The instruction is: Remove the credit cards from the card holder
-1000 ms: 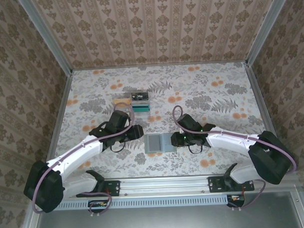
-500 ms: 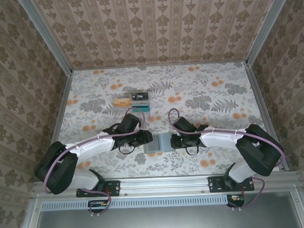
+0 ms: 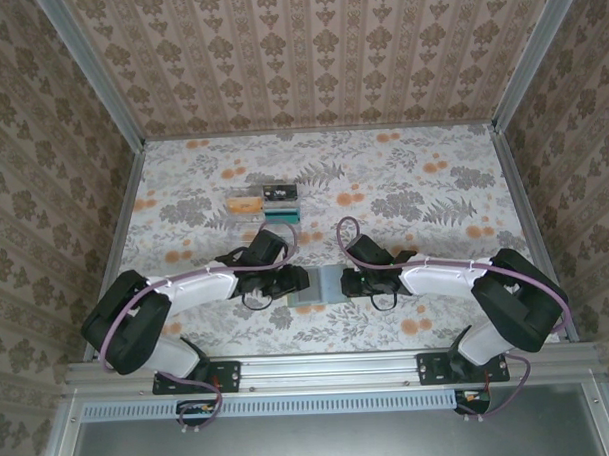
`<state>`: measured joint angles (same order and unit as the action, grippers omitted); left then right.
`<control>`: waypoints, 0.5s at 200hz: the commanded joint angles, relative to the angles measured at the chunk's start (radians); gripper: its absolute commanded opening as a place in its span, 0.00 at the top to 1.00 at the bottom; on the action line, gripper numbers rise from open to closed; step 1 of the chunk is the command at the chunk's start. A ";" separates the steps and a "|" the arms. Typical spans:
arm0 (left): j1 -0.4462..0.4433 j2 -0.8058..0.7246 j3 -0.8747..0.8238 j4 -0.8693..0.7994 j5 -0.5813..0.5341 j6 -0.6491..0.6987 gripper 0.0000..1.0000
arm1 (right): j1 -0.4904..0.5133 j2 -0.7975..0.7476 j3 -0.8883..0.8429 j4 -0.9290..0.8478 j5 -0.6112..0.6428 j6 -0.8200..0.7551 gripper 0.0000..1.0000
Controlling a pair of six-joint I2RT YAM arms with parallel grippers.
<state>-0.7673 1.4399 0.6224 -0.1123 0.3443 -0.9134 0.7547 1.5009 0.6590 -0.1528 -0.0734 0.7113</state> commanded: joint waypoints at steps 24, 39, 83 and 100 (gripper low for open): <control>-0.018 -0.061 0.061 -0.118 -0.057 0.032 0.54 | 0.012 0.011 -0.028 -0.007 0.023 0.013 0.81; -0.018 -0.078 0.075 -0.128 -0.056 0.051 0.54 | 0.014 0.009 -0.029 -0.006 0.024 0.014 0.81; -0.018 -0.012 0.090 -0.099 -0.011 0.061 0.56 | 0.013 0.009 -0.032 -0.004 0.024 0.017 0.81; -0.020 -0.002 0.095 -0.120 -0.024 0.061 0.56 | 0.015 0.006 -0.032 -0.007 0.024 0.016 0.81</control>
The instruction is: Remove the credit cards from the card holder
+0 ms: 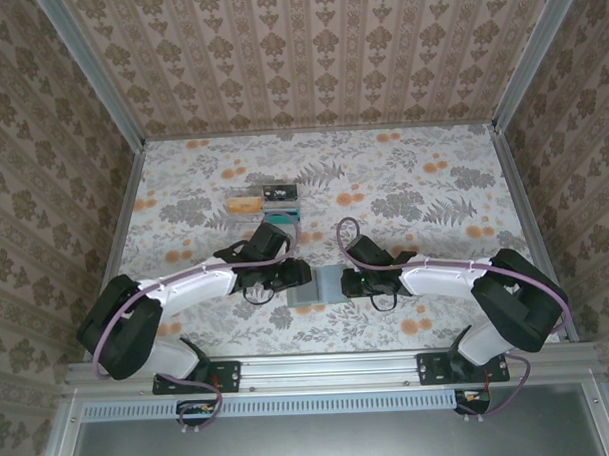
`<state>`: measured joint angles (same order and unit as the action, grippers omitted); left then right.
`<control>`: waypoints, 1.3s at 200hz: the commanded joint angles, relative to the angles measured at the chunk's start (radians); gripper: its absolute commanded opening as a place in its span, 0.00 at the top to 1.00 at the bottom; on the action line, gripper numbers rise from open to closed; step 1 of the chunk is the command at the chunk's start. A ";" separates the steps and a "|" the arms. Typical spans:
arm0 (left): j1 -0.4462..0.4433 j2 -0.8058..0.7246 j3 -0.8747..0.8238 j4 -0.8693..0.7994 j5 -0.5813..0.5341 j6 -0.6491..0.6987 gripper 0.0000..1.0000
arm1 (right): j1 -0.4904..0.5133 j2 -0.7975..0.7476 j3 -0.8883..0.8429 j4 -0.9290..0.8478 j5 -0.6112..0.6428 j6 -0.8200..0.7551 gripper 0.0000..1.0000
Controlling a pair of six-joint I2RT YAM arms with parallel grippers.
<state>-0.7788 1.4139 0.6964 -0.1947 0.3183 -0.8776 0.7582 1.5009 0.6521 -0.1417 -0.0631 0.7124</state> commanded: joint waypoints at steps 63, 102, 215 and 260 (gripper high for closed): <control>-0.009 0.046 0.012 -0.059 -0.012 0.022 0.56 | 0.011 0.004 -0.028 -0.015 0.014 0.017 0.81; -0.014 0.072 0.000 -0.025 0.014 0.015 0.57 | 0.014 0.008 -0.026 -0.013 0.013 0.019 0.82; -0.020 0.092 -0.029 0.180 0.127 -0.041 0.42 | 0.016 0.012 -0.026 -0.009 0.010 0.022 0.82; -0.023 0.083 0.002 0.172 0.141 -0.020 0.29 | 0.015 0.008 -0.031 -0.009 0.014 0.025 0.80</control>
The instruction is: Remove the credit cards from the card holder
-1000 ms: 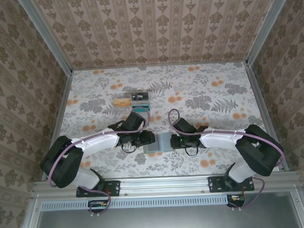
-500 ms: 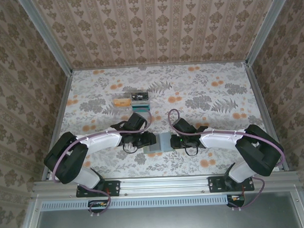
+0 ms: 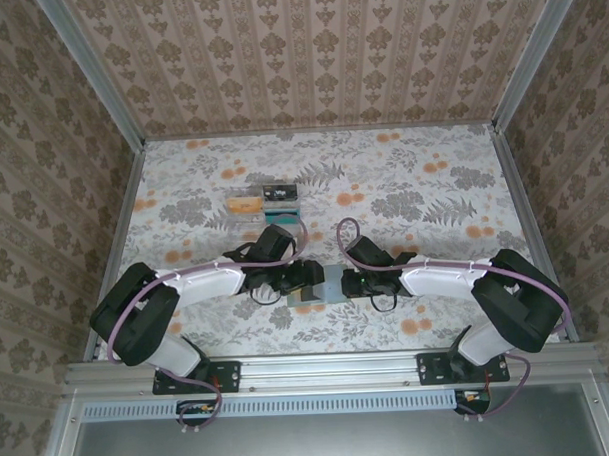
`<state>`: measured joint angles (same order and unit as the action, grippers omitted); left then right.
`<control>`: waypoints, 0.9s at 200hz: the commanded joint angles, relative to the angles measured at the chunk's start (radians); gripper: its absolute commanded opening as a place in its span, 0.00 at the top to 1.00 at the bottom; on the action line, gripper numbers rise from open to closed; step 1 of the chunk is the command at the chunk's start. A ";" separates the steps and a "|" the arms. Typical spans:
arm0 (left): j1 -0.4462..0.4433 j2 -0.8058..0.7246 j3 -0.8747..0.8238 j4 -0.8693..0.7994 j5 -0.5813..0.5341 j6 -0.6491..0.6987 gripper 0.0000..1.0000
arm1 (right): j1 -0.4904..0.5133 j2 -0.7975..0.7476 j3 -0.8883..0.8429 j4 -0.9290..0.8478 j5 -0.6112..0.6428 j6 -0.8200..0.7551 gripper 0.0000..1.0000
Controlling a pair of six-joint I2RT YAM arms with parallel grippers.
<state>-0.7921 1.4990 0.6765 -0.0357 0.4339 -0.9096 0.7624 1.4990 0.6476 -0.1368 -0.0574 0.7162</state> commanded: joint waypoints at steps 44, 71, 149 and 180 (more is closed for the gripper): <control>-0.025 -0.012 0.076 -0.012 0.031 0.026 0.31 | 0.011 -0.001 -0.029 -0.018 0.019 0.021 0.77; -0.038 -0.005 0.107 0.013 0.050 0.034 0.34 | 0.011 -0.023 -0.029 -0.035 0.041 0.025 0.77; -0.057 0.110 0.150 0.071 0.100 0.020 0.37 | -0.043 -0.321 -0.108 -0.069 0.121 0.055 0.72; -0.046 0.070 0.140 0.036 0.071 0.037 0.39 | -0.051 -0.302 -0.076 -0.061 0.061 0.043 0.72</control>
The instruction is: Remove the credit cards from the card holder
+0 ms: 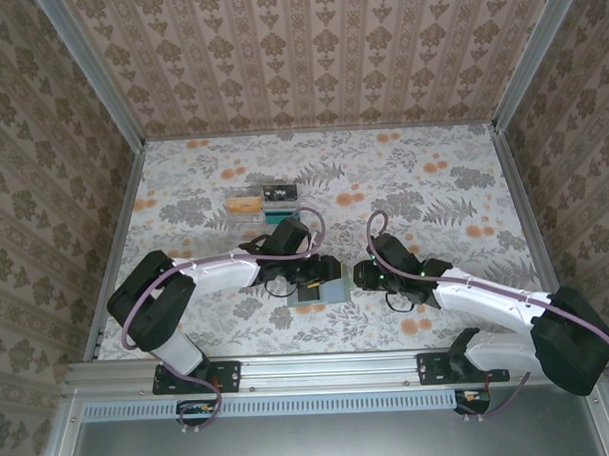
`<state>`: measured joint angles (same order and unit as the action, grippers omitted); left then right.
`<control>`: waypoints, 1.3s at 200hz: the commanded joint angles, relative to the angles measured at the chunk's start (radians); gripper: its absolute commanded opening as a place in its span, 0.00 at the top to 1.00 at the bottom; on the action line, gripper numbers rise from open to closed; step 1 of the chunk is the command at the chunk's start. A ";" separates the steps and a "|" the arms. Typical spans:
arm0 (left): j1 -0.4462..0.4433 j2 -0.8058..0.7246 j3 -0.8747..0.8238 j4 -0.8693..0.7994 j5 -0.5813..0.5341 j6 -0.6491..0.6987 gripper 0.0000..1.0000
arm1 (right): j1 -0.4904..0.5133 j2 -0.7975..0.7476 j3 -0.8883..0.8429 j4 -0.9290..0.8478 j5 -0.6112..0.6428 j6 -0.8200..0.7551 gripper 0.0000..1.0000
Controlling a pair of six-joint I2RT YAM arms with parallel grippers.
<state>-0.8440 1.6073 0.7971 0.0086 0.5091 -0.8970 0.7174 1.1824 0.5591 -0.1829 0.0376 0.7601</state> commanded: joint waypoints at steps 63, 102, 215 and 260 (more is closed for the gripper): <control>0.136 -0.261 -0.135 -0.163 -0.104 0.071 0.88 | 0.017 0.166 0.097 0.138 -0.240 0.012 0.75; 0.155 -0.235 -0.183 -0.165 -0.106 0.086 1.00 | 0.023 0.314 0.142 0.233 -0.331 0.055 0.78; 0.145 -0.099 -0.226 -0.095 -0.093 0.070 1.00 | 0.024 0.511 0.202 0.309 -0.429 0.100 0.78; 0.139 -0.107 -0.225 -0.109 -0.106 0.060 1.00 | 0.025 0.510 0.183 0.309 -0.429 0.108 0.81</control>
<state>-0.6941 1.4780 0.5934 -0.0586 0.4335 -0.8345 0.7372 1.6825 0.7345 0.1101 -0.3569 0.8501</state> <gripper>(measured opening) 0.048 0.200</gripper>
